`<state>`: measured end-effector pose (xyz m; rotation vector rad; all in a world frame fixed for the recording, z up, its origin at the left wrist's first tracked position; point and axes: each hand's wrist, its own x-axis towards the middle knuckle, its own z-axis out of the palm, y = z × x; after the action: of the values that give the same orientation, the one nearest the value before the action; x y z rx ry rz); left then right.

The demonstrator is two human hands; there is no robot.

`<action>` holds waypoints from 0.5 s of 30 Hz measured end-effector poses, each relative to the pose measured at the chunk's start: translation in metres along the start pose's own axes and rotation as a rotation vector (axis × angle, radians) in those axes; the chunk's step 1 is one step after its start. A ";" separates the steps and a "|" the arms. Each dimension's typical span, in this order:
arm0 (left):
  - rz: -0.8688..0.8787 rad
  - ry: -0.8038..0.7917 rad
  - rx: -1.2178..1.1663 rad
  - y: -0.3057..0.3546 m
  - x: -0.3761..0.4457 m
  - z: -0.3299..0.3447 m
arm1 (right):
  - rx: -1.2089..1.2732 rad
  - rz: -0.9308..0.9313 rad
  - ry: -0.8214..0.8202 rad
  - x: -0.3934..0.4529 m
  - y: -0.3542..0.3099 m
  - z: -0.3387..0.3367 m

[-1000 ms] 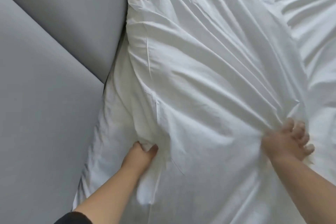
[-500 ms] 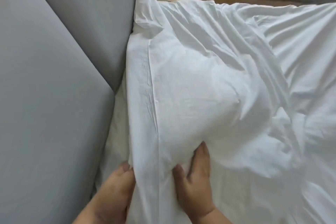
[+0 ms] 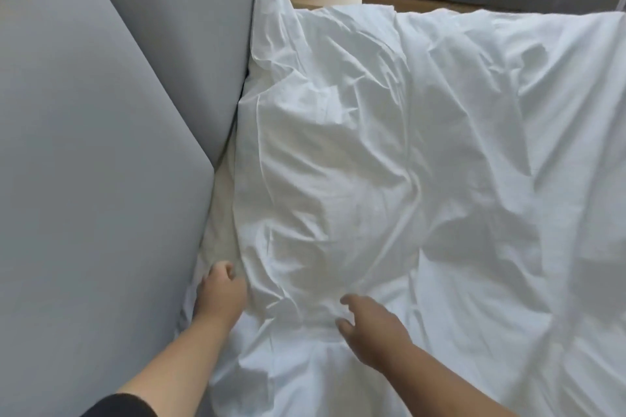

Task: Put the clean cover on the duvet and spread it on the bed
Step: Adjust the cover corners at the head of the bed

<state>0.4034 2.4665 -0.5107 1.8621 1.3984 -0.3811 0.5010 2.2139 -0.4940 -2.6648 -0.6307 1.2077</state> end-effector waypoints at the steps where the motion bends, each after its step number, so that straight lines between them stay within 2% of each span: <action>1: 0.029 0.042 -0.064 0.007 0.009 -0.002 | 0.044 -0.016 0.099 0.007 0.002 -0.005; 3: 0.072 -0.022 -0.134 0.025 0.026 -0.003 | 0.151 -0.058 0.285 0.022 0.003 -0.016; 6: -0.027 -0.253 -0.439 0.061 0.039 0.009 | 0.346 -0.097 0.487 0.059 -0.008 -0.044; 8: -0.042 -0.415 -0.580 0.082 0.031 0.020 | 0.479 -0.055 0.460 0.085 -0.026 -0.068; 11: 0.046 -0.553 -0.704 0.119 0.001 0.026 | 0.737 -0.005 0.298 0.110 -0.065 -0.089; 13: 0.205 -0.672 -0.828 0.133 -0.018 0.015 | 0.928 0.008 0.279 0.113 -0.082 -0.105; 15: 0.399 -0.807 -0.837 0.131 -0.028 -0.007 | 0.984 0.064 0.384 0.111 -0.082 -0.132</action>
<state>0.5114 2.4385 -0.4367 1.0431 0.4774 -0.2367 0.6390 2.3408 -0.4573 -1.9574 0.1154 0.6890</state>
